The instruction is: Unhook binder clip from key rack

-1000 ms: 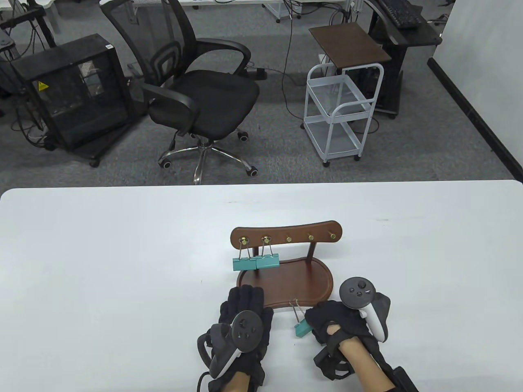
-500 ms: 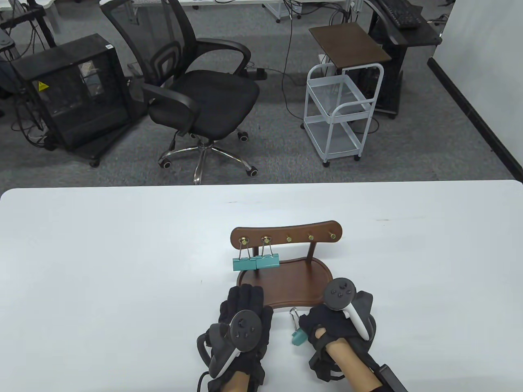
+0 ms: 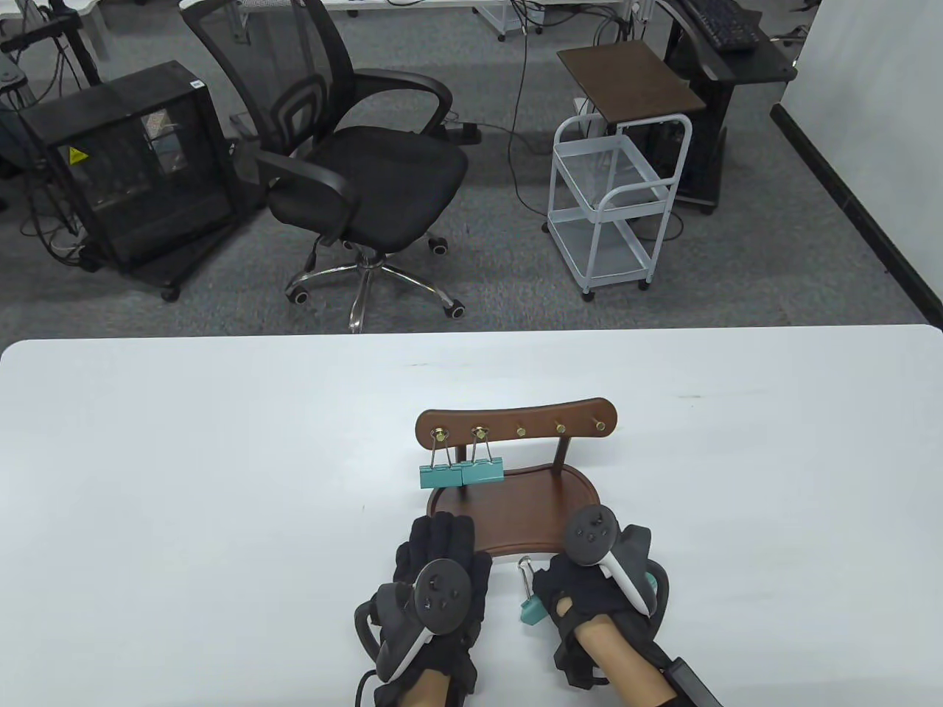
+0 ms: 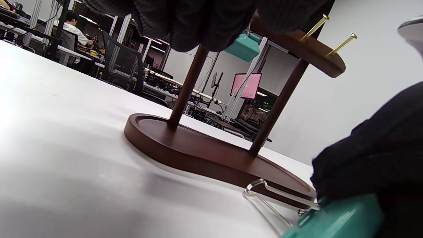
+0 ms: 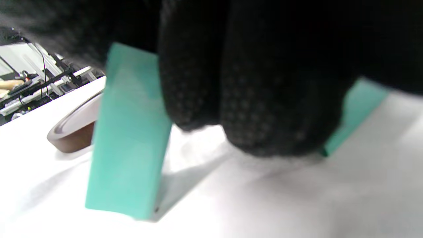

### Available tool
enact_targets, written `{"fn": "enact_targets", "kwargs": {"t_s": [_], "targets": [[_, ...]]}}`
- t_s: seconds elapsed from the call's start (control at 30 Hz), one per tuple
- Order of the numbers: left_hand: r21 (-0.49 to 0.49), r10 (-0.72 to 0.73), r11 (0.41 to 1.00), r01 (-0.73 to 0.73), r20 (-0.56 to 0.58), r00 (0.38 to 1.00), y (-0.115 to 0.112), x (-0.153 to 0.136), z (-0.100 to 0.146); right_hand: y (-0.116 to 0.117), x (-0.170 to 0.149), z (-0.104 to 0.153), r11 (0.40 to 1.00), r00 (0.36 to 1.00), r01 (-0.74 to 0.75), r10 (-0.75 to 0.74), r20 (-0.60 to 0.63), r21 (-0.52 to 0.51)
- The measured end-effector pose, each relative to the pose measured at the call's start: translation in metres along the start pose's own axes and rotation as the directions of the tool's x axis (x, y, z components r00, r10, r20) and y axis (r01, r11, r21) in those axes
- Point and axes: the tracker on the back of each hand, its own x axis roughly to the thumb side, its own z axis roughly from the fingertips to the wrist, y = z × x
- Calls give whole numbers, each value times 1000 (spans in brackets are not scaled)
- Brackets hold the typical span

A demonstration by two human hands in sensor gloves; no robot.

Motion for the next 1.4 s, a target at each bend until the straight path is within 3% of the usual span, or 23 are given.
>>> {"fn": "enact_targets", "kwargs": {"t_s": [0.33,1.07,1.23,1.4], "targets": [[-4,-8,1000,8,1,1000,0,0,0,1,1,-1,995,995,-100,100,-4,13],[-12,-31,999,31,3,1000,-1,1,1,-11,-13,3,1000,1000,2,-1,-27,23],[-14,-32,999,32,7,999,-1,2,1,-19,-12,6,1000,1000,24,-24,-7,-6],[-18,-32,999,32,12,999,-2,2,1,-36,-11,12,990,997,58,-51,56,-129]]}}
